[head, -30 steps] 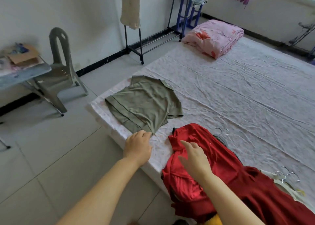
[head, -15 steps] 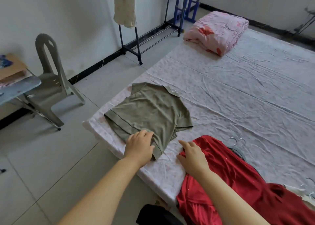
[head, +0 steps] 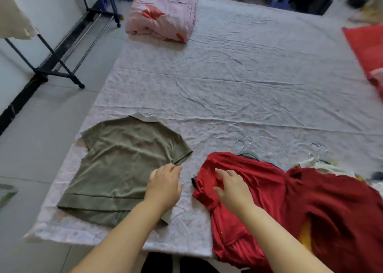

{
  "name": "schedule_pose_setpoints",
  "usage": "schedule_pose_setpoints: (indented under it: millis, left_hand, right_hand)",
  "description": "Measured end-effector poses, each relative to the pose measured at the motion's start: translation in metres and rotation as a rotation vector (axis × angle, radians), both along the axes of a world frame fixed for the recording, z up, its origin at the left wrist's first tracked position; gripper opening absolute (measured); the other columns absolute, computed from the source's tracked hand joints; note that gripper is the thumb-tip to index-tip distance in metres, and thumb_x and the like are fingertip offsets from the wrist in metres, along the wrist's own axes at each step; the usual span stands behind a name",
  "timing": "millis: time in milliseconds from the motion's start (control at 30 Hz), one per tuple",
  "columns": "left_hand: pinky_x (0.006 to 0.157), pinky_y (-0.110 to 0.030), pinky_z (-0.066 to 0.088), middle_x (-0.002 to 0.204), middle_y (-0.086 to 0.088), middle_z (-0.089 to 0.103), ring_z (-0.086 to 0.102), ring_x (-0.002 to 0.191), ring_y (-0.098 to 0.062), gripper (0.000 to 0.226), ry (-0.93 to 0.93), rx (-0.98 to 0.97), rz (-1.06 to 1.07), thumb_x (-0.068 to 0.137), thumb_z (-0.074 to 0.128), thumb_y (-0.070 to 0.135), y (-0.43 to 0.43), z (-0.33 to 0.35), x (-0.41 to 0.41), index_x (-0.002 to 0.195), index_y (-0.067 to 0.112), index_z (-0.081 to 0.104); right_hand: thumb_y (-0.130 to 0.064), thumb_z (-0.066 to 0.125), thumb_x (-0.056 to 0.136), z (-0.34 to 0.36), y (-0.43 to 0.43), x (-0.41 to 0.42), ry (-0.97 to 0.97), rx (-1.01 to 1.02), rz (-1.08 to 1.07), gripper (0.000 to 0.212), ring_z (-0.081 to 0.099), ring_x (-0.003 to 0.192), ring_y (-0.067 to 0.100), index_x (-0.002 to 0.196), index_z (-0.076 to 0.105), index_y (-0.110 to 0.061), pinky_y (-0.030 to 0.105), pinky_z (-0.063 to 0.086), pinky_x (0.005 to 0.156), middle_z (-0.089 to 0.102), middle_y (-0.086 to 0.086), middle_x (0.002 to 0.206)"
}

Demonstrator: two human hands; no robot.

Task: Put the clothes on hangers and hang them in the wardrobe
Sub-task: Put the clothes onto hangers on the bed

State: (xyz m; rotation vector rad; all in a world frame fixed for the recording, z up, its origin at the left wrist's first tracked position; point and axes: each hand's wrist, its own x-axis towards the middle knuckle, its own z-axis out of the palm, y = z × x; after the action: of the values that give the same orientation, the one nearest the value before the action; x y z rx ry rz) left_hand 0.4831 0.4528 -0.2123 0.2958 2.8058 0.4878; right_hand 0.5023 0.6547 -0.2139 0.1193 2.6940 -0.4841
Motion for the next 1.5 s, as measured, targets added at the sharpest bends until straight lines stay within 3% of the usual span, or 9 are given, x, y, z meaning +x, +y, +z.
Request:
schedule_pose_setpoints:
  millis: [167,433,767,933,1100,1267,1500]
  left_hand:
    - [0.101,-0.027,0.027,0.131,0.007,0.045,0.042,0.122,-0.013,0.048,0.004,-0.003,-0.218,0.091,0.05,0.035,0.031,-0.02,-0.042,0.136,0.024,0.038]
    - [0.098,-0.029,0.034,0.129,0.006,0.047,0.045,0.119,-0.016,0.052,-0.059,-0.017,-0.333,0.09,0.049,0.037,0.092,-0.072,-0.074,0.138,0.023,0.037]
    - [0.098,-0.032,0.036,0.132,0.005,0.047,0.047,0.119,-0.019,0.051,-0.127,0.022,-0.227,0.088,0.054,0.034,0.162,-0.168,-0.11,0.135,0.022,0.042]
    - [0.097,-0.031,0.034,0.131,0.005,0.047,0.048,0.117,-0.019,0.05,-0.119,0.056,-0.18,0.088,0.054,0.033,0.176,-0.207,-0.121,0.135,0.022,0.043]
    - [0.089,-0.041,0.045,0.114,-0.007,0.062,0.059,0.104,-0.03,0.047,-0.087,0.082,-0.141,0.073,0.073,0.017,0.174,-0.219,-0.122,0.118,0.009,0.061]
    - [0.099,-0.037,0.036,0.126,-0.002,0.055,0.051,0.117,-0.024,0.048,-0.12,0.083,-0.13,0.081,0.066,0.022,0.172,-0.218,-0.121,0.127,0.016,0.054]
    - [0.095,-0.04,0.042,0.119,-0.006,0.061,0.057,0.11,-0.027,0.048,-0.1,0.092,-0.121,0.074,0.073,0.018,0.173,-0.214,-0.119,0.12,0.012,0.06]
  right_hand:
    - [-0.034,0.058,0.088,-0.017,0.03,-0.007,-0.023,0.043,-0.175,0.059,0.044,0.12,0.023,0.142,0.034,-0.026,0.035,0.037,0.098,0.043,0.001,0.133]
    - [-0.034,0.057,0.089,-0.073,0.113,-0.036,-0.1,0.077,-0.313,0.058,0.042,0.122,0.024,0.142,0.034,-0.026,0.036,0.037,0.098,0.043,0.003,0.134]
    - [-0.03,0.057,0.09,-0.196,0.21,-0.133,-0.167,0.082,-0.313,0.05,0.043,0.125,0.03,0.136,0.043,-0.018,0.042,0.037,0.103,0.047,0.012,0.134]
    - [-0.028,0.055,0.091,-0.249,0.231,-0.177,-0.123,0.125,-0.322,0.03,0.05,0.112,0.034,0.114,0.056,-0.01,0.042,0.044,0.091,0.056,0.017,0.118]
    - [-0.024,0.063,0.087,-0.273,0.235,-0.19,-0.124,0.084,-0.363,0.02,0.057,0.103,0.033,0.104,0.065,-0.012,0.039,0.046,0.084,0.064,0.015,0.109]
    - [-0.015,0.07,0.079,-0.272,0.214,-0.183,0.053,-0.054,-0.271,0.025,0.056,0.1,0.035,0.104,0.068,-0.01,0.041,0.046,0.083,0.063,0.017,0.103]
    - [-0.021,0.069,0.082,-0.286,0.205,-0.185,-0.055,0.02,-0.376,0.036,0.053,0.108,0.033,0.112,0.055,-0.008,0.039,0.043,0.089,0.06,0.015,0.114]
